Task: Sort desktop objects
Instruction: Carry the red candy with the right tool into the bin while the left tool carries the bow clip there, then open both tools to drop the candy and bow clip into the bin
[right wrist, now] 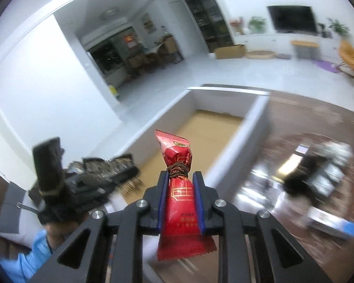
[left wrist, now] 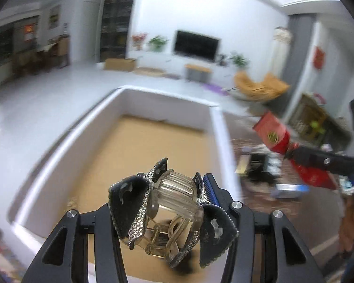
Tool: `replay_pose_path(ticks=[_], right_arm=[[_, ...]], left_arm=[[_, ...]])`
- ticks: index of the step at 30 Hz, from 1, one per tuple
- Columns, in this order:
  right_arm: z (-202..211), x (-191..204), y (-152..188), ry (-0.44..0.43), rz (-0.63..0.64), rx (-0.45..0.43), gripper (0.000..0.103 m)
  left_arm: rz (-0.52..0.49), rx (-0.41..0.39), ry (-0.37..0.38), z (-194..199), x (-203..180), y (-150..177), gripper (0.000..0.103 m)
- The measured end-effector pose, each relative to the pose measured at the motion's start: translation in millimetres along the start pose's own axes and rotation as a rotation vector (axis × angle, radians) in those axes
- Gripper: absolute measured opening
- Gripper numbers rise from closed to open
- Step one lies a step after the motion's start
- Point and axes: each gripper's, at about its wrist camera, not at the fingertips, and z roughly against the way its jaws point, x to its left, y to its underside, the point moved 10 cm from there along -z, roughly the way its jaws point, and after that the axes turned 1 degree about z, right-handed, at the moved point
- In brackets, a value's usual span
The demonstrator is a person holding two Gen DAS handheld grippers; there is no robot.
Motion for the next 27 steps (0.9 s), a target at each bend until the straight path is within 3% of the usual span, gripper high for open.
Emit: replay_pose_path(ticks=[3,6,8,9,10,13,18,21,24,27], right_arm=[[-62,27,-8,-0.011,0.013,0.05,0.022],[-118,37,6,0.023,0.017,0.127,0.026],[-145,37,23,0.059,0.025,0.201,0.051],[-150,38,28,0.062,0.034,0.214,0.072],[-150,40,31,0.063,0.05,0.207,0.084],[-130,37,30,0.114,0.128,0.148,0.088],[-66,5,23,0.188,0.142,-0.008,0.103],[-15,-34,28,0.267,0.142,-0.097,0.103],[40,-92,58,0.393,0.118,-0.143,0.103],[84,-158,97,0.542,0.082,-0.132,0.103]], left_arm=[[0.008,0.097,-0.075,-29,41,11,0.049],[0.049,0.282,-0.131,-65,74,39,0.051],[0.088,0.36,-0.152,-79,88,57,0.065],[0.099,0.371,-0.162,-80,93,62,0.07],[0.112,0.363,-0.159,-79,95,64,0.074],[0.159,0.314,-0.142,-70,94,63,0.099],[0.162,0.196,-0.168,-46,82,57,0.1],[0.154,0.125,-0.167,-30,65,43,0.1],[0.117,0.05,-0.132,-8,36,35,0.1],[0.047,-0.006,-0.065,12,-11,33,0.1]])
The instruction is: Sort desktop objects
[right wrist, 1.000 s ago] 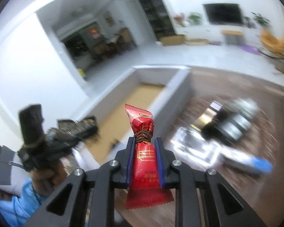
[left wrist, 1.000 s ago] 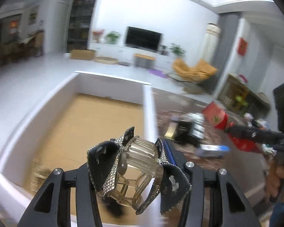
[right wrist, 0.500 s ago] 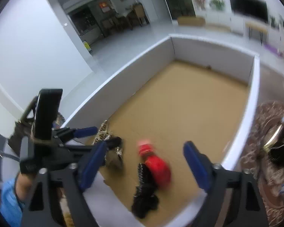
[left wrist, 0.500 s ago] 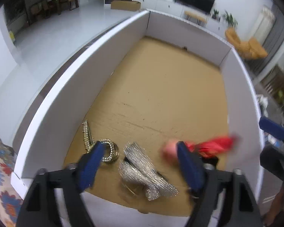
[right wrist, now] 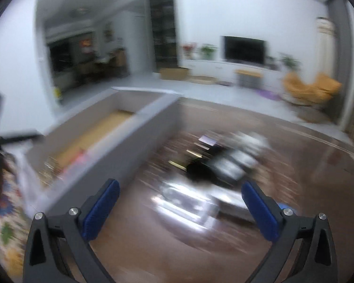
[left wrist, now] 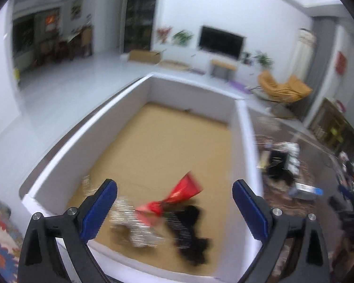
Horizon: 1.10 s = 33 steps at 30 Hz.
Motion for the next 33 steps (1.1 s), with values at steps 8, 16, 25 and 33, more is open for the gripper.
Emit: replay_pose_path(ticks=[8,16,25,33], right_arm=[[4,-163,120,0.239,-0.202,0.204,0.103],[12,-210,170,0.298,-0.302,0.283,0.103],[9,-208,171,0.31,-0.288,0.299,0.103],[9,-207,174,0.312,-0.29,0.297,0.103]], left_arm=[[-0.208,0.004,0.229,30,-161,24,0.1],[-0.35,0.124,0.324,-3,-275,89,0.1],[-0.388,0.242,0.226,-92,-294,147,0.1],[-0.398,0.239,0.191,-118,-290,157,0.1]])
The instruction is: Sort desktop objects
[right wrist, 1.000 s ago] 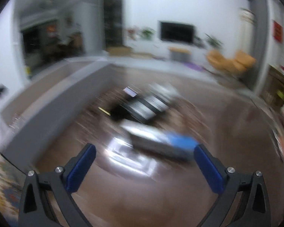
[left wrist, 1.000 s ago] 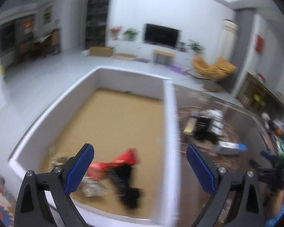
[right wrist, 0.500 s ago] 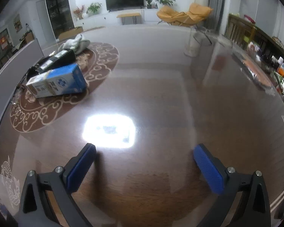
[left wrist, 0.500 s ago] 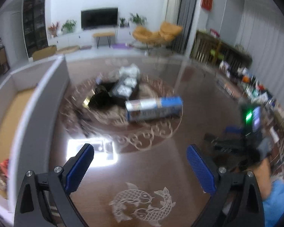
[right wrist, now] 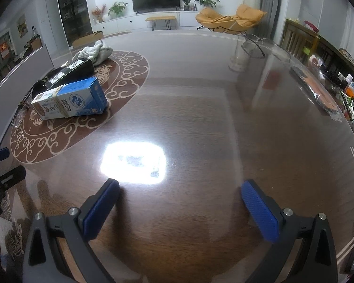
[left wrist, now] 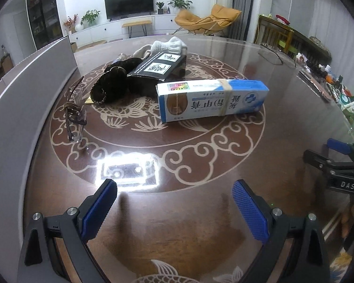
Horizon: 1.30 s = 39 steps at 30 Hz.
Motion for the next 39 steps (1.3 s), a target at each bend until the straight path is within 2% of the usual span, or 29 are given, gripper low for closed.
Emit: replay_pose_path(ticks=[29,33,37,39], right_arm=[[-1,-1,-1,0.01,-0.014,0.0,0.103],[-1,-1,-1,0.01,-0.014,-0.001,0.103],[-1,-2,-2,0.012,-0.016,-0.002,0.103],[-2,-2,-2,0.012,-0.016,-0.001,0.103]], left_arm=[[0.001,-0.001,-0.025,-6,4,5,0.103],[0.075,-0.017,-0.068,0,24,4,0.103],[0.12,-0.032,-0.163,-1,62,-20,0.103],[0.183,-0.018,-0.157,-8,82,-32,0.103]])
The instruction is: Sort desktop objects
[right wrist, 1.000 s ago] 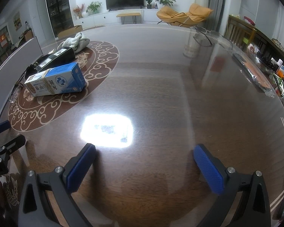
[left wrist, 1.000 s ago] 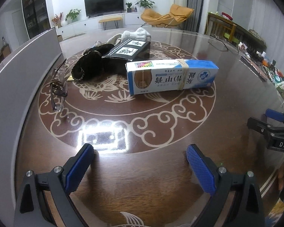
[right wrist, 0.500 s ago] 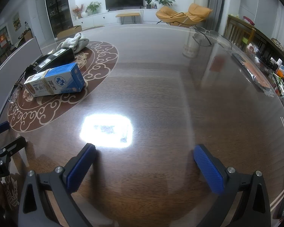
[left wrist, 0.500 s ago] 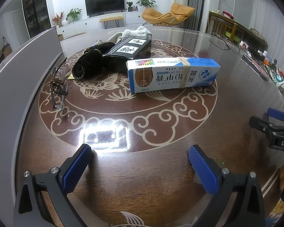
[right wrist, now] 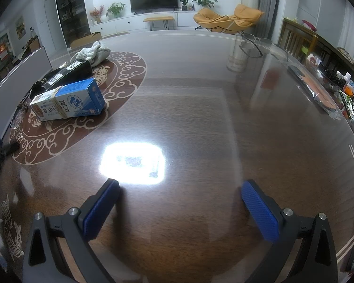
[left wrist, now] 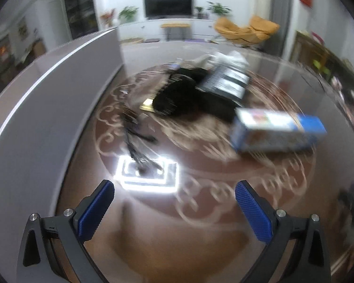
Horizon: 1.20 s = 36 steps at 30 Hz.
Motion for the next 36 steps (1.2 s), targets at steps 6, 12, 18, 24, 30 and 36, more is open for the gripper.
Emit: replay_pose_path(ticks=[6,12,18,24,30,36], right_arm=[[0,0,0,0.0,0.0,0.0,0.103],[0,0,0,0.0,-0.001,0.0,0.103],[0,0,0,-0.002,-0.004,-0.002,0.103],[0,0,-2,-0.012,-0.022,-0.01,0.103],[0,2,-1,-0.005,-0.025,-0.009,0.103],[-2,4,0,0.006,-0.019,-0.004,0.103]], left_arm=[[0.105,0.072,0.004,-40,26,-31,0.103],[0.062,0.067,-0.05,-59,29,-49,0.103],[0.017,-0.001,-0.024,-53,26,-57,0.056],[-0.018,-0.002,0.007,-31,20,-31,0.022],[-0.081,0.006,0.077,3,8,14,0.022],[-0.128,-0.001,0.136,31,-9,49,0.018]])
